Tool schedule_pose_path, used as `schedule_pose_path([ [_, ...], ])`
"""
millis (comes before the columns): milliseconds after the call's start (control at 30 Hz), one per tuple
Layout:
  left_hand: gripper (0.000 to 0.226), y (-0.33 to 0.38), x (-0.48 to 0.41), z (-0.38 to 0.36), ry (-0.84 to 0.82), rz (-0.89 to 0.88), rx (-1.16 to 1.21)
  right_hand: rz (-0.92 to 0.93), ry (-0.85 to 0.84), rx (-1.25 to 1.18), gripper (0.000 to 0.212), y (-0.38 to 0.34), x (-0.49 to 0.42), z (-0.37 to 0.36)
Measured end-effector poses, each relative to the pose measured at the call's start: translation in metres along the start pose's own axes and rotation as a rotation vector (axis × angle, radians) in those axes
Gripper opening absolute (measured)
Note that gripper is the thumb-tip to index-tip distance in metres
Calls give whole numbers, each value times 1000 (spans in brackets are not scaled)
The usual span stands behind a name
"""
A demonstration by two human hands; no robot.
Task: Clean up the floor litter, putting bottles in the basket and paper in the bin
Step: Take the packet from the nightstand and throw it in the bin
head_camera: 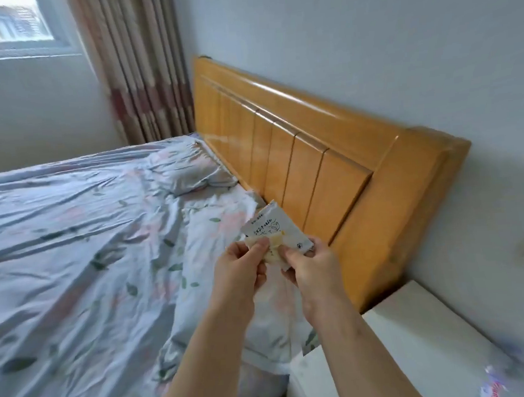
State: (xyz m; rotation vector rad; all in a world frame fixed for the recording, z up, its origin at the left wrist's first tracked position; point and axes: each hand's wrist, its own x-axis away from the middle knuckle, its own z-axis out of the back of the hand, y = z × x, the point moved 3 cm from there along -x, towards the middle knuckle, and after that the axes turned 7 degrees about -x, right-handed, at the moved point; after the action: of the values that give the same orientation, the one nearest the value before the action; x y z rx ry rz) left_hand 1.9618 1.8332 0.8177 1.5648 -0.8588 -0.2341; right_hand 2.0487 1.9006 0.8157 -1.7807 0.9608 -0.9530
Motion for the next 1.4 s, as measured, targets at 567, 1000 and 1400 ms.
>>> schedule_pose_path([
  [567, 22, 20, 258, 483, 853, -188, 253, -360, -893, 158, 16, 201, 354, -338],
  [1000, 30, -23, 422, 743, 1372, -112, 393, -585, -1326, 375, 18, 343, 594, -505],
  [1400, 17, 33, 440, 975, 1657, -105, 288, -539, -1621, 482, 11, 437, 701, -732],
])
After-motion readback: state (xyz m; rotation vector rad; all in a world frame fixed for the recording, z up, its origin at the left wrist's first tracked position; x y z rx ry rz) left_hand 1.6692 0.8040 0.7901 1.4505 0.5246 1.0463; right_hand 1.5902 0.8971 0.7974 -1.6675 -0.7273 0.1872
